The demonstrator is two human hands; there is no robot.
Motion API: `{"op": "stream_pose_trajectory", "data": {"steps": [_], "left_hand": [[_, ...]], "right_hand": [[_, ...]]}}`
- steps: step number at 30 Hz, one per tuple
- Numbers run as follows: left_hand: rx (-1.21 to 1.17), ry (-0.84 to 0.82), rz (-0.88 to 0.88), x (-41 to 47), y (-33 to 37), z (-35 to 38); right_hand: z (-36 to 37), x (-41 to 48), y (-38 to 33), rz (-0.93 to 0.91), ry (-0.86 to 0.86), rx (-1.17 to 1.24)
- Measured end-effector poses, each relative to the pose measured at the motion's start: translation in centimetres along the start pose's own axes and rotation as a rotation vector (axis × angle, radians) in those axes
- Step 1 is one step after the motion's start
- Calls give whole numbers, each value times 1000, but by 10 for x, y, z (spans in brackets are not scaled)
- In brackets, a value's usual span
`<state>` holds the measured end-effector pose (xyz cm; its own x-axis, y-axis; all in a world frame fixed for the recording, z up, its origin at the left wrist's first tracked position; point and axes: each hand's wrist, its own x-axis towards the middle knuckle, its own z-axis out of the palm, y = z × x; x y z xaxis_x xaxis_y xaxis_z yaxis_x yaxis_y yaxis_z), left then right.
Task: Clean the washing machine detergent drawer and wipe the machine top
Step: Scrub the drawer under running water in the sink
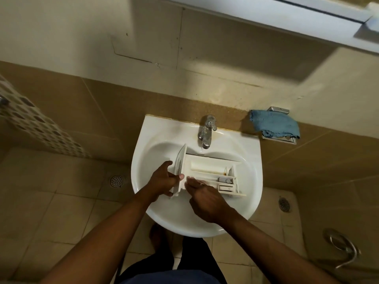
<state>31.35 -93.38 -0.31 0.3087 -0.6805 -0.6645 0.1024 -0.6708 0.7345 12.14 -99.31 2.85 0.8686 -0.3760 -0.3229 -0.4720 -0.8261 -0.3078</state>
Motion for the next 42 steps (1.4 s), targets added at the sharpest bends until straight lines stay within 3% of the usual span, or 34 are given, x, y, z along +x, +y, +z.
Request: {"op": "stream_pose_trajectory", "data": {"steps": [6,11,16,22,27,32,38,42], "left_hand": [[-13,-13,-8,0,1,-1],[8,1,-2,0,2,1],[13,-6,0,0,2,0],[5,-10,-2,-1,3,-1],[5,3,-5,-1,3,0],[25,-11,0,-1,3,-1],[12,-7,-14,-1,4,-1],[9,-4,-13,-1,3,0]], "right_hand": [[-25,49,20,163,162,115],[14,40,-1,137,76,51],[11,-15,-6,-67,4,-27],[-14,18,-1,97,163,116],[29,1,-22,60,123,46],[14,-22,-5,12,102,-41],[18,6,-30,70,178,99],[37,-23,-20,-6,136,-34]]}}
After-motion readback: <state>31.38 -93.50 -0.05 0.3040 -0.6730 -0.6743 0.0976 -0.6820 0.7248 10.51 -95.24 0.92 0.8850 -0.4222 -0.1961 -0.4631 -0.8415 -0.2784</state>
